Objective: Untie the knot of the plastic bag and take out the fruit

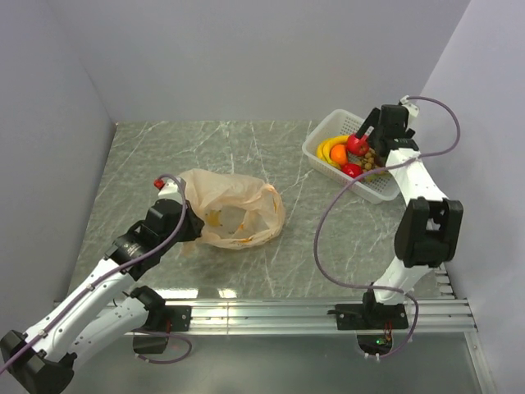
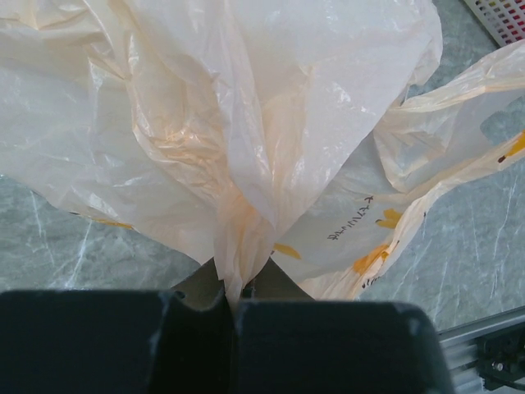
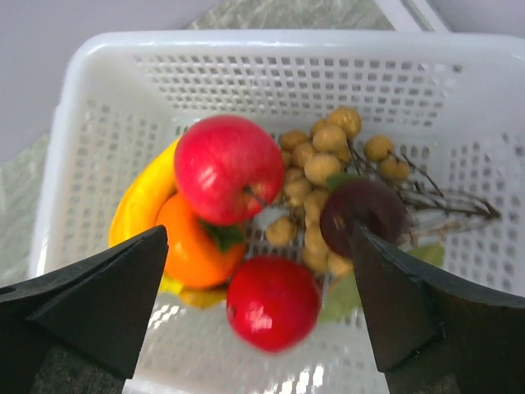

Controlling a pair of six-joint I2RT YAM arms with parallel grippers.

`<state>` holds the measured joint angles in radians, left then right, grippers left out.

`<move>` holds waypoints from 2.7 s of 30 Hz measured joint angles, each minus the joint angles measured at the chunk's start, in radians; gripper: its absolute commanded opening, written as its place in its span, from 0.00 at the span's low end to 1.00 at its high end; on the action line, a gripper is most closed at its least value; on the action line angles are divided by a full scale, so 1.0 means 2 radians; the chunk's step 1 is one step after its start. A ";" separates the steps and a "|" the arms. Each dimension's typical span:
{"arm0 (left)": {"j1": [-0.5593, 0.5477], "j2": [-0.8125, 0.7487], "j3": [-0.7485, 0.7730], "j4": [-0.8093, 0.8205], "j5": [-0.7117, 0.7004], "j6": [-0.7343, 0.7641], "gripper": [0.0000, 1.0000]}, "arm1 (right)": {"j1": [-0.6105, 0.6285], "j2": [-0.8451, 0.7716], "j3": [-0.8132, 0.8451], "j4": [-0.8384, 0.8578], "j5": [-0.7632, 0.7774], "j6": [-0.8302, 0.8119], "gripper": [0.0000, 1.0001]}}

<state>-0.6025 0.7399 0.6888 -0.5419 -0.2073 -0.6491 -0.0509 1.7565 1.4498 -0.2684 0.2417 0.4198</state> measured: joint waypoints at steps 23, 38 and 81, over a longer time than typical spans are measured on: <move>0.095 -0.006 0.029 -0.022 -0.149 -0.059 0.10 | 0.033 -0.614 -0.256 -0.009 -0.130 0.019 0.99; 0.172 -0.044 0.134 -0.050 -0.168 -0.021 0.99 | 0.040 -0.675 -0.247 -0.091 -0.220 -0.010 0.99; 0.170 -0.358 0.238 -0.191 -0.185 0.111 0.99 | 0.070 -0.793 -0.296 -0.090 -0.164 -0.089 0.99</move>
<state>-0.2634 0.0235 1.1641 -0.9230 -0.5770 -0.4267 0.0895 0.1715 0.8581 -0.4488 -0.0872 0.2413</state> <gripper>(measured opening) 0.994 0.992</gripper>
